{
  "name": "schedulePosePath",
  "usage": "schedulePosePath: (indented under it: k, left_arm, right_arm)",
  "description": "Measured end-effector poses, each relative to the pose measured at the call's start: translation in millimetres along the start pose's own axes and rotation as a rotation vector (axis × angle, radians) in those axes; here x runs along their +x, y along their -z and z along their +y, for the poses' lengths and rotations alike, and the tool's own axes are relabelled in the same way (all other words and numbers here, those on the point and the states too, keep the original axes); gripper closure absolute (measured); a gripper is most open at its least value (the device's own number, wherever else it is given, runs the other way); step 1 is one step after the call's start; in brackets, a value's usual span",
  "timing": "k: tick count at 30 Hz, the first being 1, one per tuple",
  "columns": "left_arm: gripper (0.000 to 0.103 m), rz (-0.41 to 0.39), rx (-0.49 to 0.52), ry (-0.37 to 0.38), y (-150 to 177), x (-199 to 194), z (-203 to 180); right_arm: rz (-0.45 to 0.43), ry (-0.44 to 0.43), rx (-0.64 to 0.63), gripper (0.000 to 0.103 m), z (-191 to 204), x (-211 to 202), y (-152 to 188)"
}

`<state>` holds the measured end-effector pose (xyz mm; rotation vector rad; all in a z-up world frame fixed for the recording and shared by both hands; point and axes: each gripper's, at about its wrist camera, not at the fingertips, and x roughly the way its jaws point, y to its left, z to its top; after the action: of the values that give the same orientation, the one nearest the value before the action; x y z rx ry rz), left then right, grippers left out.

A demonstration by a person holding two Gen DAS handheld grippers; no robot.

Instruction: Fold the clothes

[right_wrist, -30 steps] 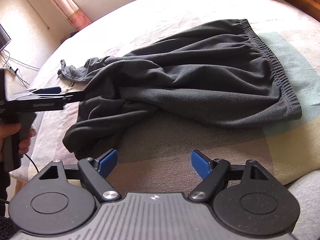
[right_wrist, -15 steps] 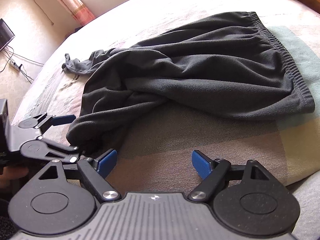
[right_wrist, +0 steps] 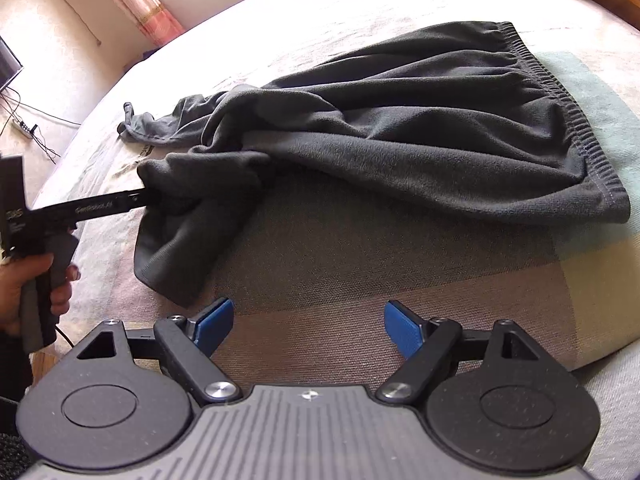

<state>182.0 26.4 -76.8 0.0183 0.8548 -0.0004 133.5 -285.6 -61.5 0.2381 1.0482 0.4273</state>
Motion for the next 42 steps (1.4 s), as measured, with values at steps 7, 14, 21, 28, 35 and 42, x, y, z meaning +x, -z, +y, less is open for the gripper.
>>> schedulePosePath:
  k: [7,14,21,28,35,42]
  left_arm:
    - [0.000,0.013,0.065,-0.097,-12,29,2]
    - [0.001,0.074,0.057,-0.048,-8,16,7]
    - [0.001,0.142,0.038,0.069,1,-5,8]
    - [0.001,0.160,0.107,0.107,11,-41,-5]
    - [0.001,0.166,0.141,0.165,25,-60,4]
    - [0.001,0.163,0.216,0.162,42,-72,19]
  right_arm:
    - [0.009,0.026,0.004,0.017,2,2,0]
    - [0.015,-0.016,-0.026,0.017,7,10,-2]
    - [-0.040,-0.126,-0.187,0.017,23,27,-23]
    - [-0.081,-0.254,-0.353,0.017,39,71,-60]
    - [-0.043,-0.369,-0.307,0.007,55,89,-77]
    - [0.038,-0.514,-0.310,0.006,78,61,-60]
